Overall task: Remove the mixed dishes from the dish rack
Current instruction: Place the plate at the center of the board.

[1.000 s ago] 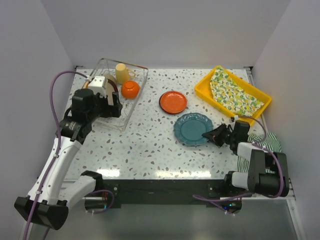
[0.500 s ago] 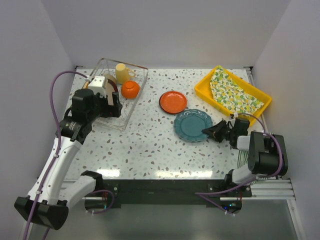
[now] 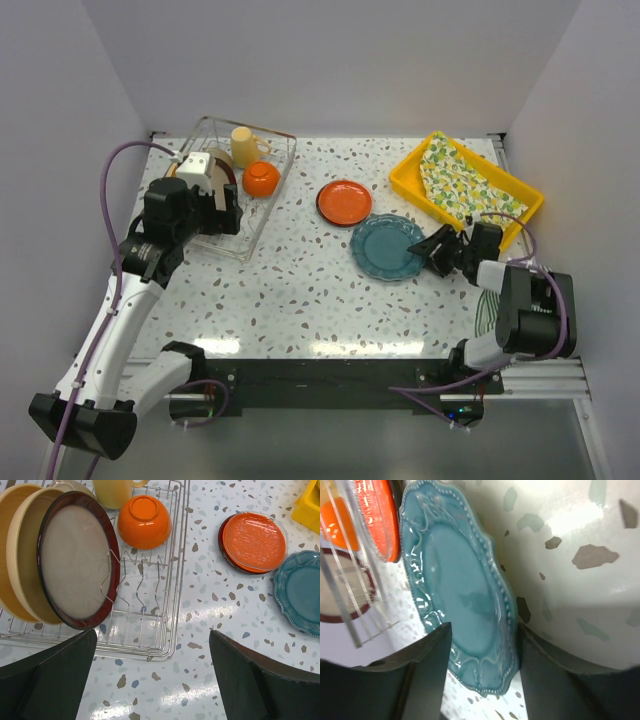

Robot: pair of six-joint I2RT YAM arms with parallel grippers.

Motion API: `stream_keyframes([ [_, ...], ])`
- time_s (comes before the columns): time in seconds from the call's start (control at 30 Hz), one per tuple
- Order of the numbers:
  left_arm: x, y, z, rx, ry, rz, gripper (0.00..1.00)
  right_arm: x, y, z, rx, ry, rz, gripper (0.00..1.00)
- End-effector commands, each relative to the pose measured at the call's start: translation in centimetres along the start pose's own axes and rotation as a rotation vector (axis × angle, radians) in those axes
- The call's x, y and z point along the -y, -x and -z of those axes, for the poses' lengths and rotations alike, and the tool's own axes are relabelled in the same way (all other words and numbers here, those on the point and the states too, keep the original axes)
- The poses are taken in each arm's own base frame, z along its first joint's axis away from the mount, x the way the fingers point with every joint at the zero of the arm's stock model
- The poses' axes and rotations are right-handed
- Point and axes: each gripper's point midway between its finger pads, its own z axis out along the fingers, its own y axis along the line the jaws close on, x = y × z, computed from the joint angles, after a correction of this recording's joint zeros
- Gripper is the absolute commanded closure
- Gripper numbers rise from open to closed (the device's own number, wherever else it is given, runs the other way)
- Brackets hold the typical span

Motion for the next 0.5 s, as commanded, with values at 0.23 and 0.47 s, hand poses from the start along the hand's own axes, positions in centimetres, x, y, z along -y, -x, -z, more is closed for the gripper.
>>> stream_keyframes([
  [0.23, -0.7, 2.1, 0.3, 0.046, 0.04, -0.038, 0.0, 2.2, 0.7, 4.8, 0.088, -0.29, 0.12, 0.08],
  [0.47, -1.6, 2.4, -0.2, 0.038, 0.094, -0.038, 0.0, -0.7, 0.8, 6.7, 0.149, -0.27, 0.234, 0.02],
])
